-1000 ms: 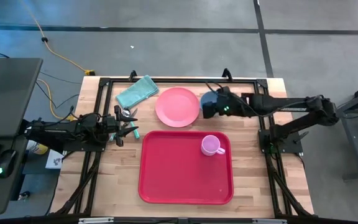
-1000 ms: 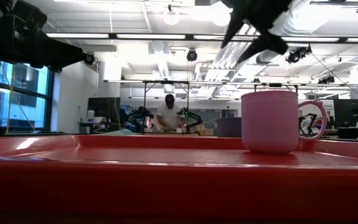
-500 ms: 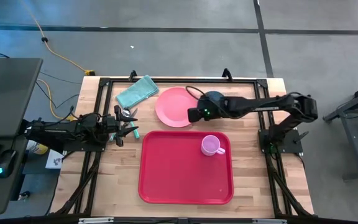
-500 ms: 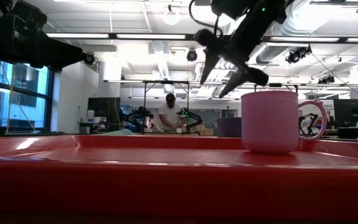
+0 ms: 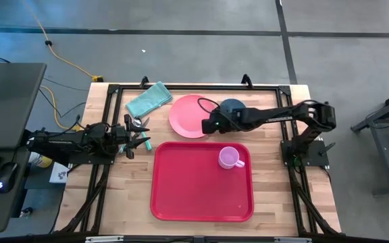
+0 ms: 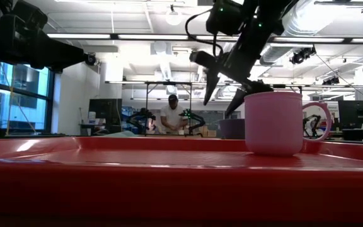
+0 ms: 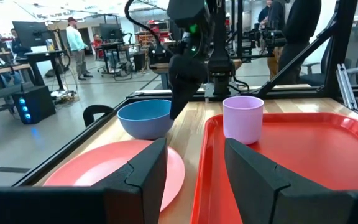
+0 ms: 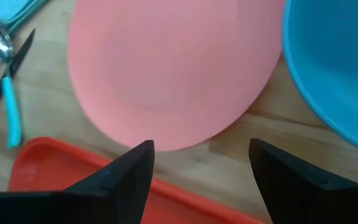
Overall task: Set up tray
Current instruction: Put the pink plate on the center of the red serving tray
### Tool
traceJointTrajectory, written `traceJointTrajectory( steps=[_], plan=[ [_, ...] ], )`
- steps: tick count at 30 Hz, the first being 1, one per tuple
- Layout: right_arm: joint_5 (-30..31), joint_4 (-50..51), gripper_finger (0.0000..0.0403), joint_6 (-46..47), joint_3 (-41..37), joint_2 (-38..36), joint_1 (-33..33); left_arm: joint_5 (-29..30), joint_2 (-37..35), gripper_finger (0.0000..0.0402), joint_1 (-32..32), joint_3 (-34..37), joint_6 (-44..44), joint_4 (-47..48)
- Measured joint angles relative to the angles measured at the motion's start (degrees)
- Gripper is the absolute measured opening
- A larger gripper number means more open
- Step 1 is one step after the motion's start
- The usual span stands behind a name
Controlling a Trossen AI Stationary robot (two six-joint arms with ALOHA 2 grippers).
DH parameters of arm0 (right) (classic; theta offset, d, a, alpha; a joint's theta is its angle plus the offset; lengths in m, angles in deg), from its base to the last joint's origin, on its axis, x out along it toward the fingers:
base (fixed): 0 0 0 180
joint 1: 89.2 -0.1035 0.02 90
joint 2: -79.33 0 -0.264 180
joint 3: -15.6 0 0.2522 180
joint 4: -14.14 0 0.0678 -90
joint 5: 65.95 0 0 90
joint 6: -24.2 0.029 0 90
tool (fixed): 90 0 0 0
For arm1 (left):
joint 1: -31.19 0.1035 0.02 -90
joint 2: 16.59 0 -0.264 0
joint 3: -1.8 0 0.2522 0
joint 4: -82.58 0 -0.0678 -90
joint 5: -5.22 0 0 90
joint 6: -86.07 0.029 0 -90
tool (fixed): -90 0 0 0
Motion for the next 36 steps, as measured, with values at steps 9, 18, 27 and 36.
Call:
traceJointTrajectory(
  steps=[9, 18, 27, 36],
  plan=[
    [1.27, 0.34, 0.0246, 2.83, -0.04, 4.00, 0.00, 0.00, -0.01, 0.0193, 0.00, 0.00, 0.36, 0.00],
    [2.12, -1.16, 0.0246, 6.34, -0.04, 6.63, 0.00, 0.00, 0.00, 0.0193, 0.00, 0.00, 0.36, 0.44],
    [3.57, -5.13, 0.0246, 9.21, -0.04, 8.02, -0.02, 0.00, 0.00, 0.0193, 0.00, 0.00, 0.36, 0.54],
    [3.11, -5.19, 0.0246, 10.69, -0.04, 9.77, -0.04, -1.16, 0.00, 0.0193, -0.01, 0.00, 2.90, 0.86]
  ],
)
